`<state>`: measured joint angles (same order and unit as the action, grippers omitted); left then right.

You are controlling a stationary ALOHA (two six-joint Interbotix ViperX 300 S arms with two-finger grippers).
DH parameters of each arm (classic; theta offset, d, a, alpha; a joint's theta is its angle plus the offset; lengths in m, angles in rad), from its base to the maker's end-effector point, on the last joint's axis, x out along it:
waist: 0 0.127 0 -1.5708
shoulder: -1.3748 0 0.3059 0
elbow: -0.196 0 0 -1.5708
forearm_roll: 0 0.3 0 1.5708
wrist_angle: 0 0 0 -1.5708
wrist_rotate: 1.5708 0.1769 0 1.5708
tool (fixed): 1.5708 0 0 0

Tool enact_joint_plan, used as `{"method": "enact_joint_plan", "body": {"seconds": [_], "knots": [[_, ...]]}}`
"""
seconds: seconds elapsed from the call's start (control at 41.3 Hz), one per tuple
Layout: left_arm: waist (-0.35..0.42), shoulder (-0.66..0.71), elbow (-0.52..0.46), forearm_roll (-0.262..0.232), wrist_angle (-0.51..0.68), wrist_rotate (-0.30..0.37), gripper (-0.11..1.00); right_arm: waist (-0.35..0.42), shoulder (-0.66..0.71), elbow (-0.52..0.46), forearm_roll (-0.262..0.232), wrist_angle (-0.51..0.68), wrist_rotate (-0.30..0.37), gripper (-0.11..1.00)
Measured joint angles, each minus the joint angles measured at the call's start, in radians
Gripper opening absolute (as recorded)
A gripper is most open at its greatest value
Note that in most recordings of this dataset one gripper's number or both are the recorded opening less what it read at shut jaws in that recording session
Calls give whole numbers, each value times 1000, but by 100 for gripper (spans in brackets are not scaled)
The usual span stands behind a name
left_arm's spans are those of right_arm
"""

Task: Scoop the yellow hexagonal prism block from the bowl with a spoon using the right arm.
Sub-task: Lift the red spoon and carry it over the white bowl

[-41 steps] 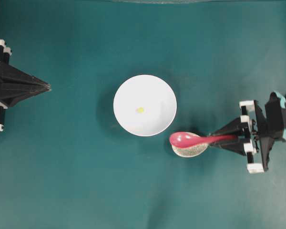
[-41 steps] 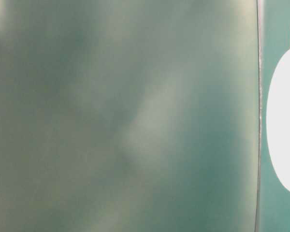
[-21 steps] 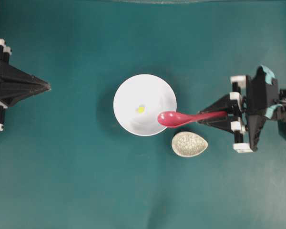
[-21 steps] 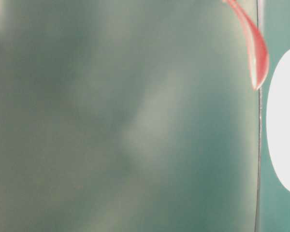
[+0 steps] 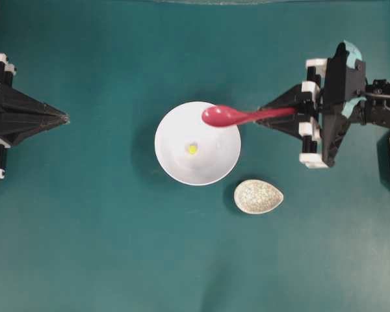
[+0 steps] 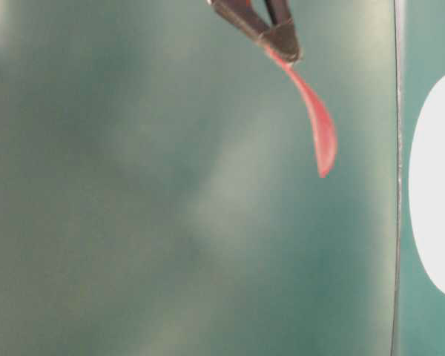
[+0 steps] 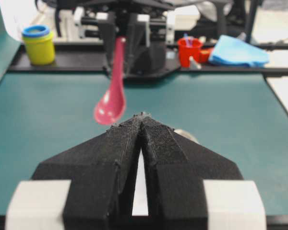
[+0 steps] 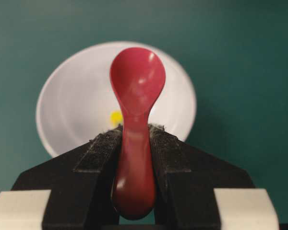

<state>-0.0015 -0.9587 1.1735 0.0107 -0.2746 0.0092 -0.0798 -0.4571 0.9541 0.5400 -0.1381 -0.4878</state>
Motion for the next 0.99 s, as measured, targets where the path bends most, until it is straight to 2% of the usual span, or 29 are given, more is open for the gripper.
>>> {"method": "enact_joint_plan", "body": {"seconds": [0.581,0.993], "knots": [[0,0,0,0,-2,0,3,-2,8,-34,-2,23,11,23],[0,0,2,0,-2,0,3,-21,120,-143,-3,219,15,23]]}}
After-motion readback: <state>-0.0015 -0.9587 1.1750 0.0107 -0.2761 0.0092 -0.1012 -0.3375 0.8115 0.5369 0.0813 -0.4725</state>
